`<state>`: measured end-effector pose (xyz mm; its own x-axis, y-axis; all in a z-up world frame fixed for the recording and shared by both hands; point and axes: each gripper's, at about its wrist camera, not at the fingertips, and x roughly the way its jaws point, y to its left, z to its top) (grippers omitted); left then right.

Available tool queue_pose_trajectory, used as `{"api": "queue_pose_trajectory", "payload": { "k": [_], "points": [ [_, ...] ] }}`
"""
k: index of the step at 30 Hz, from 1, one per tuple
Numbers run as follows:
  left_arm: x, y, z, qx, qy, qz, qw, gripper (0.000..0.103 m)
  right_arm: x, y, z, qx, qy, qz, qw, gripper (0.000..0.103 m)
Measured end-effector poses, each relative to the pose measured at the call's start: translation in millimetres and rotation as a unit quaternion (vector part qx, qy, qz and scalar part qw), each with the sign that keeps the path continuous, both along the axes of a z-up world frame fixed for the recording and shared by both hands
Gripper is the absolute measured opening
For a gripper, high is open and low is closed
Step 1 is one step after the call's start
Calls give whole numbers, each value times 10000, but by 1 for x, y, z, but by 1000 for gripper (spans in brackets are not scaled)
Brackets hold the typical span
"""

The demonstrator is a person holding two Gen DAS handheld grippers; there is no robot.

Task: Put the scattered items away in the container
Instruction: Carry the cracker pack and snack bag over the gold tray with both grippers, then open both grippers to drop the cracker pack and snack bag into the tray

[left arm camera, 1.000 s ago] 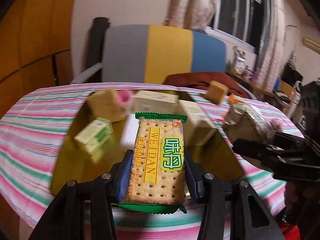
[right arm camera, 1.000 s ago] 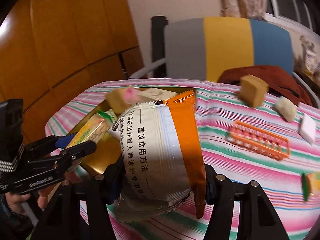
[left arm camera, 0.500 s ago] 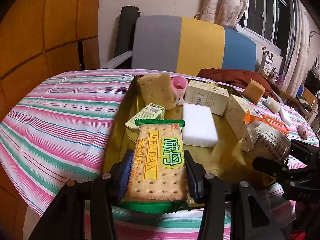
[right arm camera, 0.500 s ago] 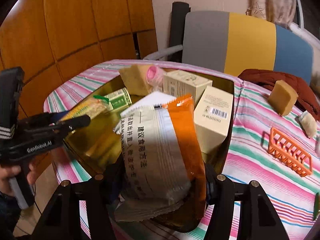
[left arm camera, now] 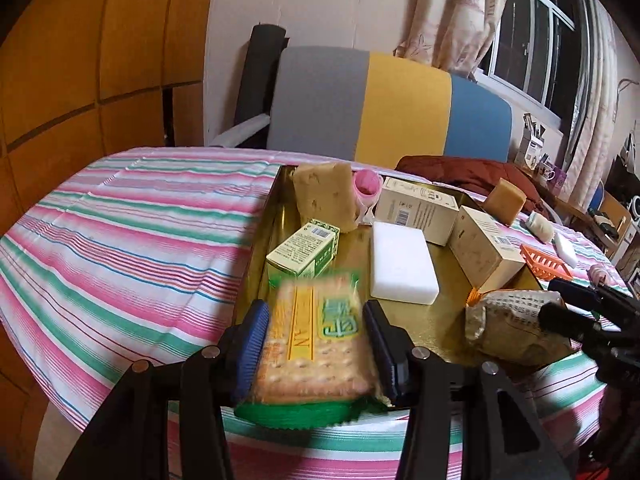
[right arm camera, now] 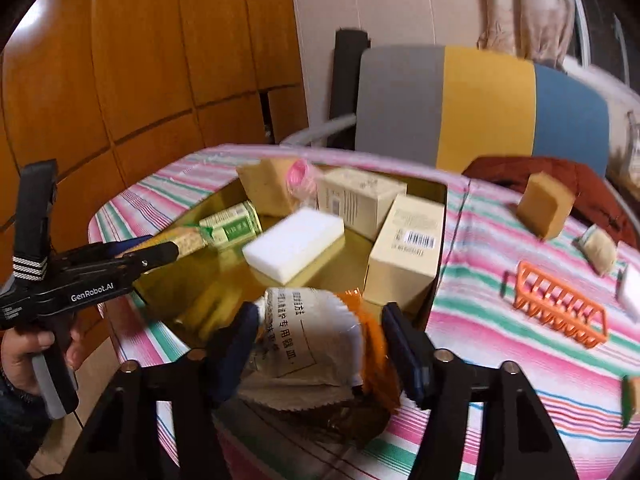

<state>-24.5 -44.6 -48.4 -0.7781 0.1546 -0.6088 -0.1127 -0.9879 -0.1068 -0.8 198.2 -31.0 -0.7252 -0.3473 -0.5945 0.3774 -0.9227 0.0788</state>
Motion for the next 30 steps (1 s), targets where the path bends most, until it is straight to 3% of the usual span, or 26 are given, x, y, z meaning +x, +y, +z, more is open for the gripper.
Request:
{"api": "queue_pose_trajectory", "payload": {
  "k": [4, 14, 20, 30],
  "points": [
    [-1, 1, 0, 4, -24, -17, 10000, 50, 4, -3, 0, 72, 15, 120, 9999, 40],
    [-11, 9, -11, -132, -331, -37, 9994, 50, 7, -1, -7, 367, 150, 0, 9992, 40],
    [-9, 14, -13, -146, -287, -77, 9995, 50, 7, 4, -13, 633, 168, -80, 9978, 40],
    [4, 8, 6, 55, -28, -85, 9999, 50, 16, 21, -8, -60, 57, -98, 9999, 40]
  ]
}}
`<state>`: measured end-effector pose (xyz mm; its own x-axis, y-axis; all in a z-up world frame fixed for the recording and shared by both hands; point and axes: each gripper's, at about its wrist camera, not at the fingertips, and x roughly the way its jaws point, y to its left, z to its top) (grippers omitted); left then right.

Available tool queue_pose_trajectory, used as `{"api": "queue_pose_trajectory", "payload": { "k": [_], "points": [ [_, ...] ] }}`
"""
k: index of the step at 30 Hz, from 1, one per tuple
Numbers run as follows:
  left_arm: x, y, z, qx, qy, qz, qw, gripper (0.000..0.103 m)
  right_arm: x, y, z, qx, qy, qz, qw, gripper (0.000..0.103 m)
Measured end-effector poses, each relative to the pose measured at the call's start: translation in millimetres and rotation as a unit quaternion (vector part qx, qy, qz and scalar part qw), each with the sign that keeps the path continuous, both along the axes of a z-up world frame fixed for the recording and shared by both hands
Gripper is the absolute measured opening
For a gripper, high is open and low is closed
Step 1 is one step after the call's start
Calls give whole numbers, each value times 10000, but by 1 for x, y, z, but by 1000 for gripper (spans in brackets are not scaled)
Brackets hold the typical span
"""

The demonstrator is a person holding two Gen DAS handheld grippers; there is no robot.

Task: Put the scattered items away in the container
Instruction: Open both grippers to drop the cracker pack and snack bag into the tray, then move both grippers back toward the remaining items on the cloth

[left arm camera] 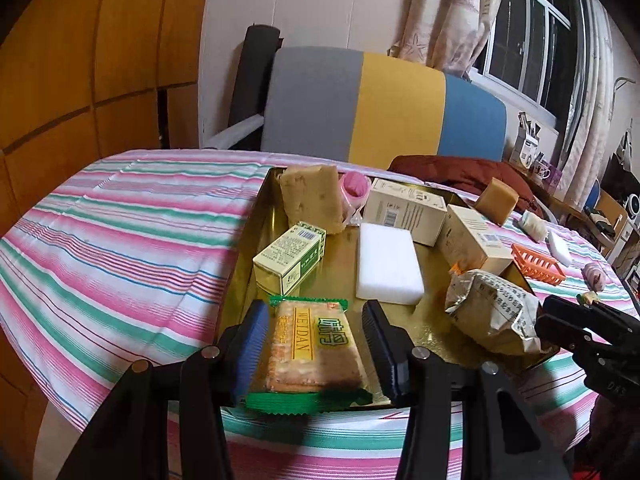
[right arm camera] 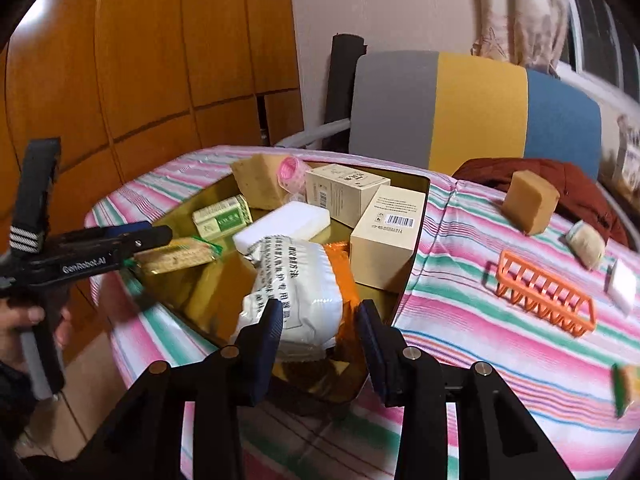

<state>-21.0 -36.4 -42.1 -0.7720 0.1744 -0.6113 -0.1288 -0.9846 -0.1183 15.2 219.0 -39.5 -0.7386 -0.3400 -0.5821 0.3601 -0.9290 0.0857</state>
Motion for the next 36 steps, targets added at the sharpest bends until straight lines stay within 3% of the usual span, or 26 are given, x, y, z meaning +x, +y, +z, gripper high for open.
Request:
{"api": "queue_pose_trajectory", "payload": {
  "k": [10, 18, 30, 36],
  "points": [
    [9, 20, 13, -257, 53, -124, 9996, 50, 15, 40, -4, -435, -172, -496, 9977, 54],
    [18, 47, 23, -513, 94, -309, 9982, 51, 26, 75, -21, -452, -426, -1032, 9927, 56],
    [40, 111, 43, -782, 413, -1095, 9900, 51, 50, 129, -37, -660, -585, -1657, 9822, 66],
    [48, 145, 45, -893, 480, -1575, 9823, 51, 66, 151, -40, -480, -542, -2000, 9771, 69]
  ]
}}
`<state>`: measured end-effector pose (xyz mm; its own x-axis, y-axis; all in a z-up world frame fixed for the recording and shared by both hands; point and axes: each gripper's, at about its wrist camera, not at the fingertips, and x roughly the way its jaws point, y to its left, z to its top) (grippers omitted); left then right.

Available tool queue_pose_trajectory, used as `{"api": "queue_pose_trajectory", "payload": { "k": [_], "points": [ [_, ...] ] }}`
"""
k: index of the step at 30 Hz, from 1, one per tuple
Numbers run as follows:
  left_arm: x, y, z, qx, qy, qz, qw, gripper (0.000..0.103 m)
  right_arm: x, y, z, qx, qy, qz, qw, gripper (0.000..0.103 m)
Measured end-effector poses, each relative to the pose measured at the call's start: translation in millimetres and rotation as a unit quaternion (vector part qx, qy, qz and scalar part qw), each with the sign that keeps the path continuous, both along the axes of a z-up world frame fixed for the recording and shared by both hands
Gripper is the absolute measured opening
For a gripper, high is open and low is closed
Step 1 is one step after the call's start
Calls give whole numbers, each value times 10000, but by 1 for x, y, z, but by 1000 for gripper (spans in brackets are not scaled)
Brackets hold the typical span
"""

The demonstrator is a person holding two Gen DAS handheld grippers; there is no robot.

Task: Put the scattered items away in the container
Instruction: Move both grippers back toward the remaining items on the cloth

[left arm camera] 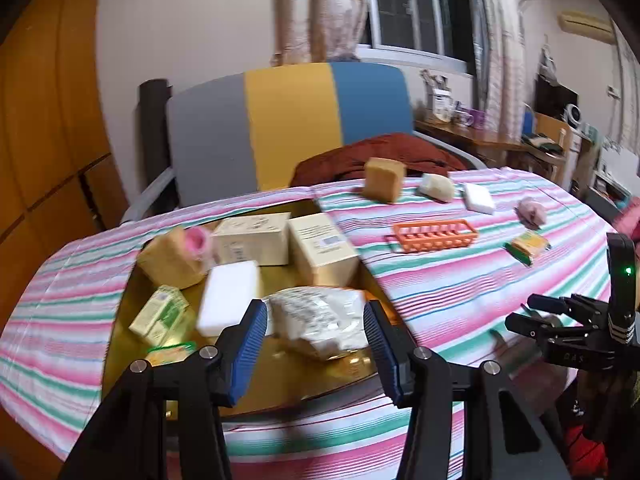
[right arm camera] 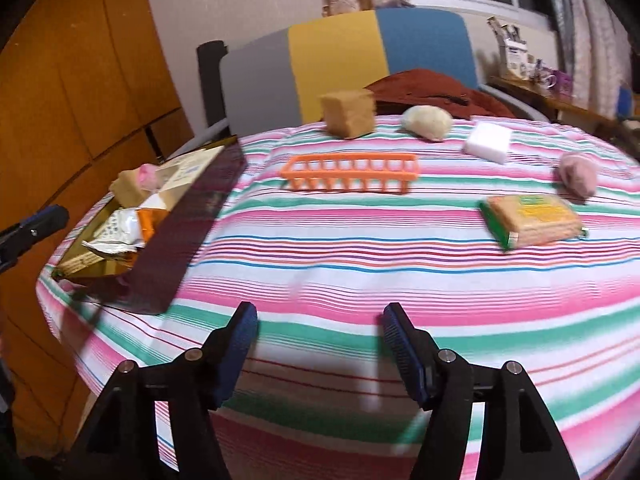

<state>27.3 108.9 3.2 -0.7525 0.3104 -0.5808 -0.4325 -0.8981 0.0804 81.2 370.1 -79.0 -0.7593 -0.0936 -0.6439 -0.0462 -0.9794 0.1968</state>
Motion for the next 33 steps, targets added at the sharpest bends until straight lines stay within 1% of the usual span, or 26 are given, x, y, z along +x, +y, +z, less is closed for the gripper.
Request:
{"api": "queue_pose_trajectory", "payload": {
  "k": [6, 12, 17, 20, 23, 26, 29, 33],
  "points": [
    [6, 38, -3, -103, -11, -535, 9985, 51, 17, 29, -2, 146, -34, -408, 9991, 71],
    [7, 79, -17, -233, -172, -1071, 9938, 51, 30, 61, -4, 59, -61, -904, 9959, 74],
    [-2, 108, -28, -453, -340, -1346, 9893, 51, 33, 73, -5, 17, 3, -1060, 9944, 75],
    [-11, 121, -30, -498, -435, -1446, 9873, 51, 31, 75, -6, 11, 44, -1060, 9944, 77],
    [-24, 131, -35, -415, -734, -1497, 9851, 51, 28, 78, -7, -27, 88, -1056, 9944, 79],
    [-36, 141, -41, -473, -912, -1434, 9843, 51, 26, 82, -7, -51, 102, -1069, 9942, 80],
    [-48, 148, -40, -451, -1066, -1443, 9827, 51, 22, 89, -5, -108, 73, -1116, 9937, 82],
    [-68, 163, -25, -640, -1005, -1528, 9810, 51, 19, 106, 0, -204, -15, -1232, 9922, 83]
  ]
}}
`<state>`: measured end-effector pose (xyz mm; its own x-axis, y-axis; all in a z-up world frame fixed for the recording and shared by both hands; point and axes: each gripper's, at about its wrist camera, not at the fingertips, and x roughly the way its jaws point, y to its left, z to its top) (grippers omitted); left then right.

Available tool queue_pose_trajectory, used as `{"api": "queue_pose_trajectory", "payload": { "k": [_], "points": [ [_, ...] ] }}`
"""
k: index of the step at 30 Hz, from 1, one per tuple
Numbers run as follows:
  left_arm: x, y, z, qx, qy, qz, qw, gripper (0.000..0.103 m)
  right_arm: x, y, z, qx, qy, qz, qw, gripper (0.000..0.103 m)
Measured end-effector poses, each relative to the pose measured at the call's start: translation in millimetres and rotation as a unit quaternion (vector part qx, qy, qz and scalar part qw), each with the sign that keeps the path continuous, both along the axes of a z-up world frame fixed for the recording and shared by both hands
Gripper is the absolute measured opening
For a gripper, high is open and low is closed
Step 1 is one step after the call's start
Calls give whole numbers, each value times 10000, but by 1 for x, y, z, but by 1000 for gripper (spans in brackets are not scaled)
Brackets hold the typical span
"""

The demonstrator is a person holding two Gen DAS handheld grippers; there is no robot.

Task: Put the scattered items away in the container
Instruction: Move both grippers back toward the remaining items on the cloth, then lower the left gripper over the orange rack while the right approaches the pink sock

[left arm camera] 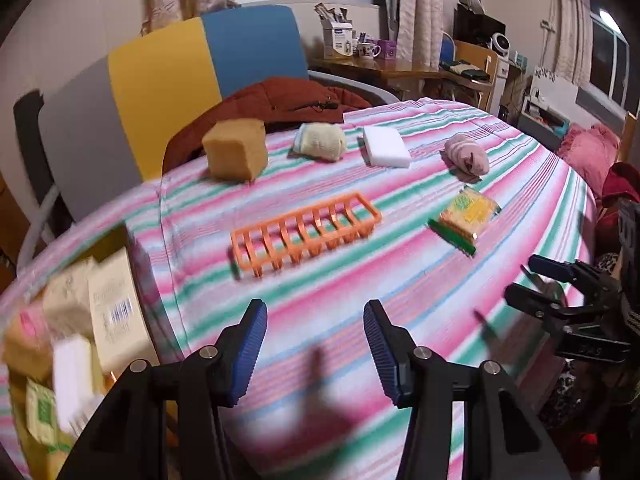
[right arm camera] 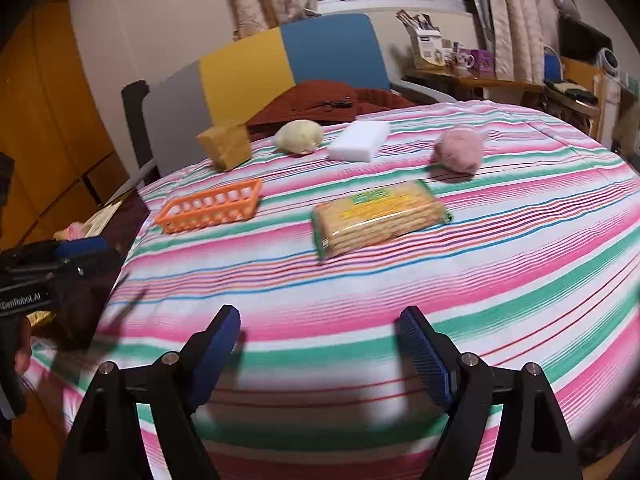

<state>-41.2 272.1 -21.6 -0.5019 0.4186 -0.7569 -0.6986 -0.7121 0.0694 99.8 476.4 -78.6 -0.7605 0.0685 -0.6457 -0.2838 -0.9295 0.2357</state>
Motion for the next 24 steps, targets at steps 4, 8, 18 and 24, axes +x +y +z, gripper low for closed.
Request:
{"api": "queue_pose_trajectory", "payload": {
  "k": [4, 8, 18, 24],
  "points": [
    [-26, 15, 8, -133, -199, -138, 9996, 57, -4, 12, 13, -14, -15, 91, 10000, 90],
    [-42, 31, 5, -454, -282, -484, 9974, 59, -7, 17, 19, 23, -9, 142, 9999, 91],
    [-54, 58, -10, -1312, -111, -1570, 9788, 63, -19, 40, 5, -335, -54, -75, 9994, 92],
    [-76, 69, -19, -1571, -204, -1889, 9691, 64, -24, 46, -3, -421, -13, -132, 9990, 92]
  ]
}}
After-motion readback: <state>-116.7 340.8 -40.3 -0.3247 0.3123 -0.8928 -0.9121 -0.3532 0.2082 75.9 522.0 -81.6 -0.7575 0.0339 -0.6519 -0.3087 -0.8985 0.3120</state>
